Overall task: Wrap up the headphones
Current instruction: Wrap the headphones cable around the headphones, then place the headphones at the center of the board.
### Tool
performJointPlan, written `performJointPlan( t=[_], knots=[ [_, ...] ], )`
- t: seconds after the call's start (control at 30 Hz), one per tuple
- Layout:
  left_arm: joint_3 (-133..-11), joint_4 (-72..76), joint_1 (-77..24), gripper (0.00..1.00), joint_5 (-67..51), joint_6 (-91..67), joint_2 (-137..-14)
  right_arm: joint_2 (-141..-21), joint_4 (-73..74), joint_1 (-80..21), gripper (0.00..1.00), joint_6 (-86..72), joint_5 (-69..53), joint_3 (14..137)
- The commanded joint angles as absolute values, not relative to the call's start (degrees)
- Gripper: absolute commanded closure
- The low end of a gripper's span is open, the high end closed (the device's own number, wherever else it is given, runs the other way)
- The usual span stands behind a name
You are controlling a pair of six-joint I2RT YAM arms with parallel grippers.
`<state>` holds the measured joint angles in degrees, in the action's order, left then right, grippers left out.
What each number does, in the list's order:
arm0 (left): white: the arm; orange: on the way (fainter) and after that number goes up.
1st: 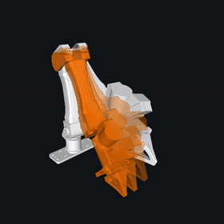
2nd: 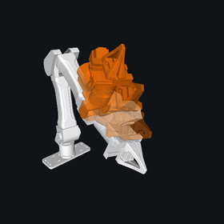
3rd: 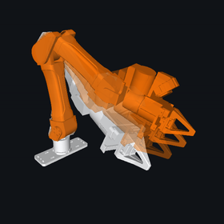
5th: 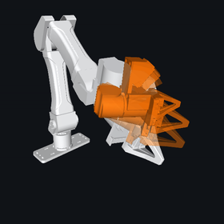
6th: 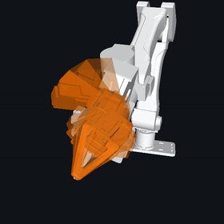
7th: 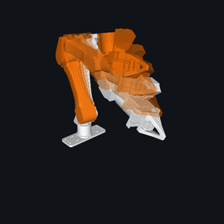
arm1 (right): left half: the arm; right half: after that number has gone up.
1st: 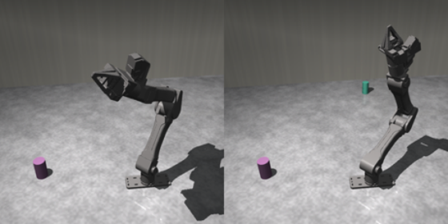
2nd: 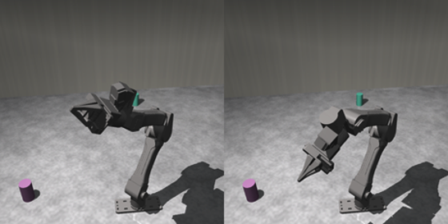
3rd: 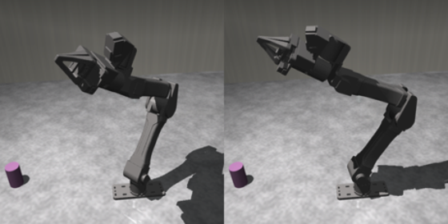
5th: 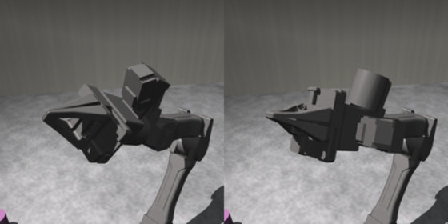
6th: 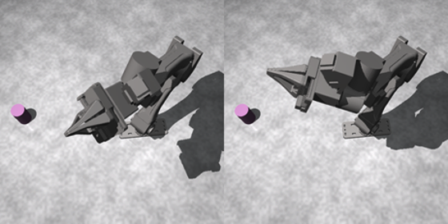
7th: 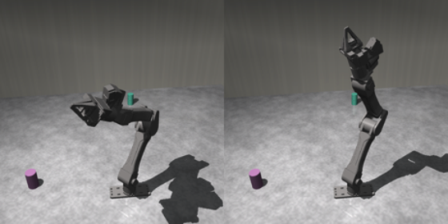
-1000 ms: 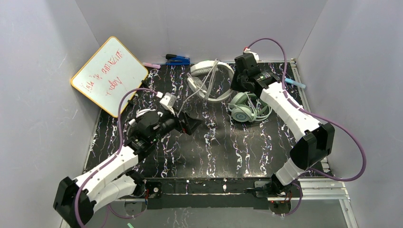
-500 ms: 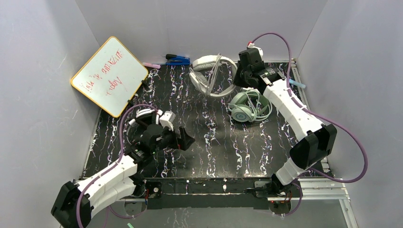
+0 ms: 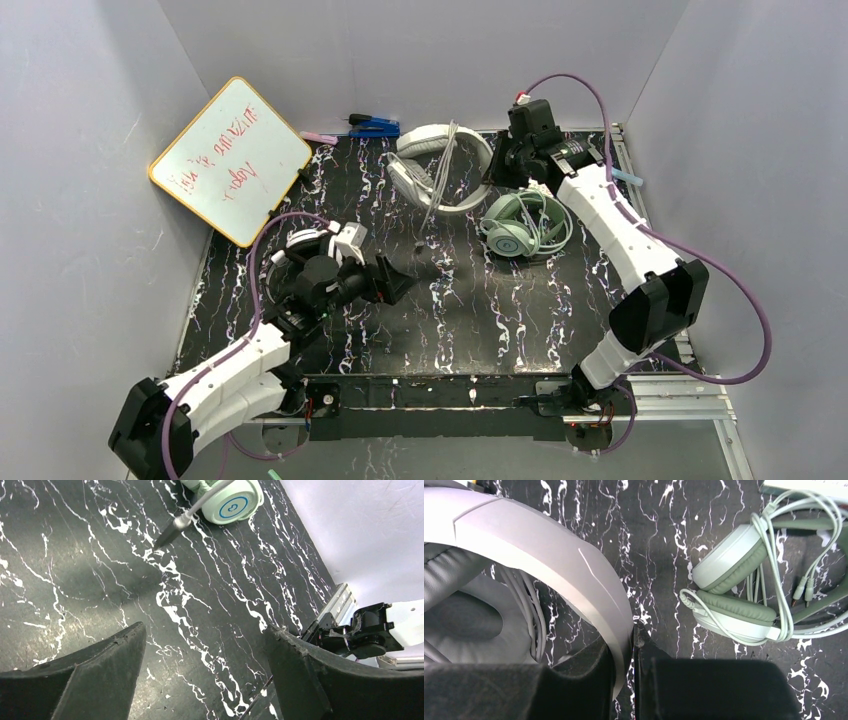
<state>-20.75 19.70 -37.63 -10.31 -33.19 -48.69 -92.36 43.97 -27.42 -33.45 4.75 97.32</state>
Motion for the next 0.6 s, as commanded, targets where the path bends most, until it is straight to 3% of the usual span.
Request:
performJointPlan(
  t=[0.0,0.2,0.57],
  knots=[
    [-24.54,16.78,-37.88,0.12,-10.64,-32.36,-47.54,-93.62,39.02,-25.57,0.99,-35.22,-1.91,97.13],
    [-26.08,12.59,-37.87,0.09,-8.38,-34.5,-49.83,-101.68,37.25,-21.99,0.99,-34.93,-1.46,101.96],
    [-26.72,17.84,-37.87,0.16,-8.26,-40.31,-56.3,-123.07,44.64,-16.61,0.99,-31.17,-1.33,133.5]
  ],
)
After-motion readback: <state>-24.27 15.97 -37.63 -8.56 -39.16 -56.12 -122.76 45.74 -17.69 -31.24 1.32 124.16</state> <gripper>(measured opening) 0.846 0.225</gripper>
